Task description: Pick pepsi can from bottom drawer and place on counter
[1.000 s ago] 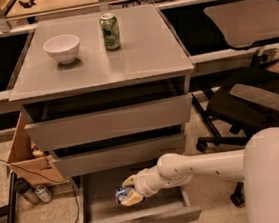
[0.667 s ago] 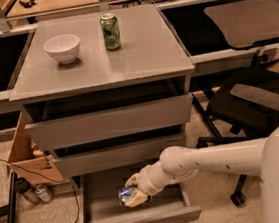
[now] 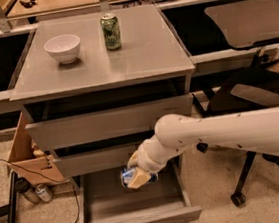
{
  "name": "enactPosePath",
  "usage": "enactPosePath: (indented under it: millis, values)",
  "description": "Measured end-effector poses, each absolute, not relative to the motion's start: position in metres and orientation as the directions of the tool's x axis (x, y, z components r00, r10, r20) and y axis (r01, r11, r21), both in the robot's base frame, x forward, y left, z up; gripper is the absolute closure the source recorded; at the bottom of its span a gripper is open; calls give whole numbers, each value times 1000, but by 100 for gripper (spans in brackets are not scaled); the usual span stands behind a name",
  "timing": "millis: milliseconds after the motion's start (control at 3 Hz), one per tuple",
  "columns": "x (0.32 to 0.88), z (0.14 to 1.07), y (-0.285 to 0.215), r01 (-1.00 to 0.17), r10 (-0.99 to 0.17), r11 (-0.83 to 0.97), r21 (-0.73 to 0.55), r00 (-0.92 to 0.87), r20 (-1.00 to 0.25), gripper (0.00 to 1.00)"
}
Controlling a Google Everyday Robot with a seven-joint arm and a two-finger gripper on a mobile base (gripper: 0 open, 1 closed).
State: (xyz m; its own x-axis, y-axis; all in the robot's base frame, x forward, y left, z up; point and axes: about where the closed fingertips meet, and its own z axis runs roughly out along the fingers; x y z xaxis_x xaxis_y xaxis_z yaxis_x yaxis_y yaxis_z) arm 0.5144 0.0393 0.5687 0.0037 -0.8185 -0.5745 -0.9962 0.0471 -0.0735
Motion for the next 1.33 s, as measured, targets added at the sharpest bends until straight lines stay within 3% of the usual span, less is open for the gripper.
enactPosePath:
  millis: [1000, 1333]
  values:
    - [546, 811, 36, -956, -929, 67, -284, 45, -368, 100]
    - [546, 811, 36, -956, -929, 67, -285, 45, -368, 100]
